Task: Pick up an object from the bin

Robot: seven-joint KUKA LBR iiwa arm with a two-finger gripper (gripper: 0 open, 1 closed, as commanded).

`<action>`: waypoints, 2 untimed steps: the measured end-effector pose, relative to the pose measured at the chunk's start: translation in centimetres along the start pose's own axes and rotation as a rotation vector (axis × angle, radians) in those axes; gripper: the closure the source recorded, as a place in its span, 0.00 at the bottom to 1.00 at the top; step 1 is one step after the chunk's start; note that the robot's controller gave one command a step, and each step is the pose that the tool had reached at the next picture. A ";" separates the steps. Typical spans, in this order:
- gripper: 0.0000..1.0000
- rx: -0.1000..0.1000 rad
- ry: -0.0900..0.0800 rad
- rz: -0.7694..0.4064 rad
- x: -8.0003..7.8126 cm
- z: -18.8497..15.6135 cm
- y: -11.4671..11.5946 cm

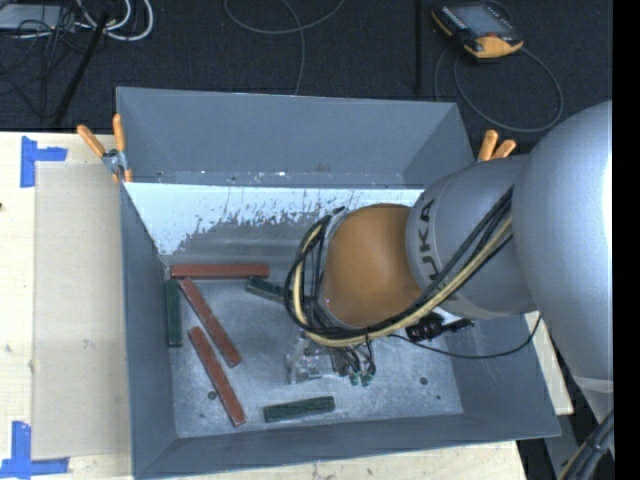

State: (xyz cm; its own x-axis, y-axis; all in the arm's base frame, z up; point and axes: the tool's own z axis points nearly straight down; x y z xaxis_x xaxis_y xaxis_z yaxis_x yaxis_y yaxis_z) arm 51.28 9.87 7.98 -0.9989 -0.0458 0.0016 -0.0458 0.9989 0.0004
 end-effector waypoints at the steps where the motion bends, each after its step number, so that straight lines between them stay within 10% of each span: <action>1: 1.00 0.001 -0.001 -0.015 0.1 -0.4 2.3; 2: 0.00 0.000 -0.001 -0.068 0.9 -4.5 1.5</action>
Offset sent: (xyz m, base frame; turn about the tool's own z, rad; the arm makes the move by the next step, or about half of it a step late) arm -0.0100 0.0143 0.0457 -0.0704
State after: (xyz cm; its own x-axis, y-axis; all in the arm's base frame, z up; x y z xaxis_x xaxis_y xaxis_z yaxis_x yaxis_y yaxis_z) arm 50.28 11.28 12.48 -0.9935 -0.1138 0.0010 -0.1138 0.9935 0.0003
